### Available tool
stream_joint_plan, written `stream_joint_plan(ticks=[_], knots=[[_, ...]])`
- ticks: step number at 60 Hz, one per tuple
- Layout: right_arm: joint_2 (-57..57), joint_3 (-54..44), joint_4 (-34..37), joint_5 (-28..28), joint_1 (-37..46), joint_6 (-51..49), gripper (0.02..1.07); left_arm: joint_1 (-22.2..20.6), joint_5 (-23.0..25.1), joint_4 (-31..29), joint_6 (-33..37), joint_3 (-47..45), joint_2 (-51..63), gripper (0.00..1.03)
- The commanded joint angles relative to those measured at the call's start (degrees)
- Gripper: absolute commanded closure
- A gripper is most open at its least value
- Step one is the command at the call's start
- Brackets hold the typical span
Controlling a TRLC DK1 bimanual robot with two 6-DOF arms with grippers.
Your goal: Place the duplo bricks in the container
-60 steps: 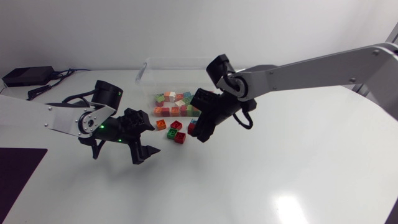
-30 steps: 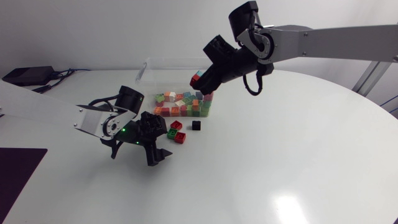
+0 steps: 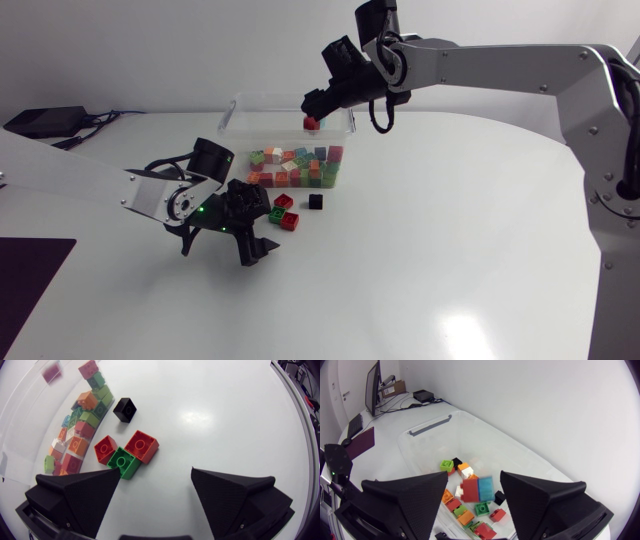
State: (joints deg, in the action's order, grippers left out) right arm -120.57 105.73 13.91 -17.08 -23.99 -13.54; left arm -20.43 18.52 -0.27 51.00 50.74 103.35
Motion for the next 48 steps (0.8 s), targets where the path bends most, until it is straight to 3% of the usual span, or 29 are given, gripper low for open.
stream_joint_plan(ticks=[1,25,48], knots=[[1.1,-0.9,-1.1,0.7,0.3,1.7,0.07,0.0,-0.3,0.4,-0.6,-0.1,-0.3,0.05],[19.6,-27.4,-3.5,0.4,1.3,0.8,0.07,-0.2,-0.3,1.2,-1.4,0.7,0.4,0.05],[22.8,-42.8,-7.8,-1.6,0.0,-4.2,0.07,-1.0,-1.3,1.7,-2.7,6.4,7.1,0.05]])
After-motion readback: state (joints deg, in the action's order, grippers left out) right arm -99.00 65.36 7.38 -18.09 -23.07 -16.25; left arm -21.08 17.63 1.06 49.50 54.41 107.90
